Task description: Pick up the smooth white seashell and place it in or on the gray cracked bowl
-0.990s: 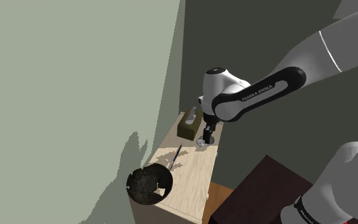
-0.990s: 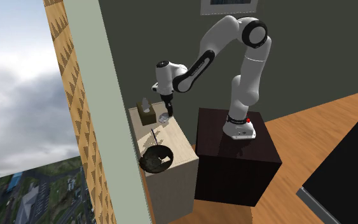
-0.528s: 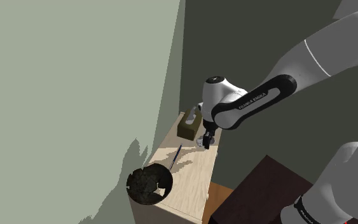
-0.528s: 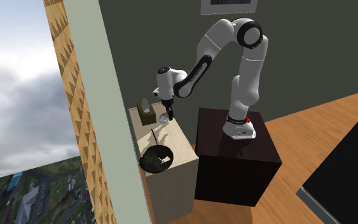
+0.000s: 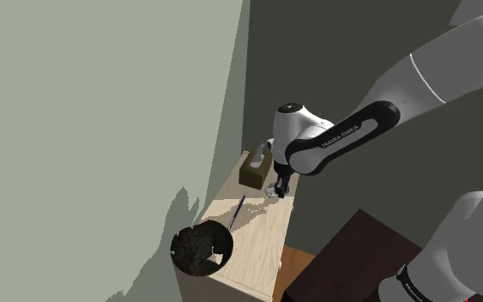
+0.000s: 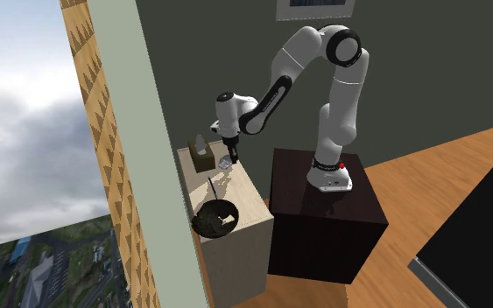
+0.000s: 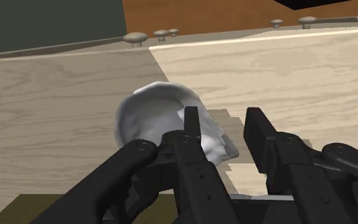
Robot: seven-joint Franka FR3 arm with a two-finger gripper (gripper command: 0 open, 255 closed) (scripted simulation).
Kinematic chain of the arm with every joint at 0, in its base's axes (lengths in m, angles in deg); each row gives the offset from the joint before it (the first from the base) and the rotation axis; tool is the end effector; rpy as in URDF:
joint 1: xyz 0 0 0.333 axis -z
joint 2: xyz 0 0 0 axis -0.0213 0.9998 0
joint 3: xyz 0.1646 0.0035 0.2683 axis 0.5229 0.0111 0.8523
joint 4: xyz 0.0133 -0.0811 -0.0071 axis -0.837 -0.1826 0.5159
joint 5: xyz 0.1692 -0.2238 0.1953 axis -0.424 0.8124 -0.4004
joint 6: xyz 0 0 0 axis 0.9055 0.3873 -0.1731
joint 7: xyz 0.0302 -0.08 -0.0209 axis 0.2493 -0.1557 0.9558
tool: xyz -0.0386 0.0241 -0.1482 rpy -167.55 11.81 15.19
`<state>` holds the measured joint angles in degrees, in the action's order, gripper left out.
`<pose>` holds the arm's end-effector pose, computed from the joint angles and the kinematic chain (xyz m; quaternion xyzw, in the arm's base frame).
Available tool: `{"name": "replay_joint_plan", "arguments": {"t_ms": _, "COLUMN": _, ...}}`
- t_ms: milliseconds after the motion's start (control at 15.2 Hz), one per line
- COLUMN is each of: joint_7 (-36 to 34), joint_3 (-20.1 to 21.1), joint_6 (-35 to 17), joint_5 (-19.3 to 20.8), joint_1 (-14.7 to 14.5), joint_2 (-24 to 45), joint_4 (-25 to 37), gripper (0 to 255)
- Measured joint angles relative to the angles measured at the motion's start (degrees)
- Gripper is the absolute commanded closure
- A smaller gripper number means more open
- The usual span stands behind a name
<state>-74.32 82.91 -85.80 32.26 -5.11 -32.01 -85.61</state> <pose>0.4253 0.0591 0.2802 0.9779 0.2003 -0.0312 0.0506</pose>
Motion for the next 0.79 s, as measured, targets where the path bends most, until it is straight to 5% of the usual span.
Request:
{"name": "replay_joint_plan", "arguments": {"t_ms": 462, "joint_7": 0.0, "joint_3": 0.0, "joint_6": 0.0, "joint_5": 0.0, "joint_1": 0.0, "joint_2": 0.0, "joint_4": 0.0, "gripper": 255}}
{"name": "replay_joint_plan", "arguments": {"t_ms": 528, "joint_7": 0.0, "joint_3": 0.0, "joint_6": 0.0, "joint_5": 0.0, "joint_1": 0.0, "joint_2": 0.0, "joint_4": 0.0, "gripper": 0}}
{"name": "replay_joint_plan", "arguments": {"t_ms": 660, "joint_7": 2.45, "joint_3": -0.44, "joint_6": 0.68, "joint_5": -0.82, "joint_1": 0.41, "joint_2": 0.4, "joint_4": 0.89, "gripper": 0}}
{"name": "replay_joint_plan", "arguments": {"t_ms": 792, "joint_7": 12.68, "joint_3": -1.7, "joint_6": 3.56, "joint_5": -3.45, "joint_1": 1.76, "joint_2": 2.65, "joint_4": 5.06, "gripper": 0}}
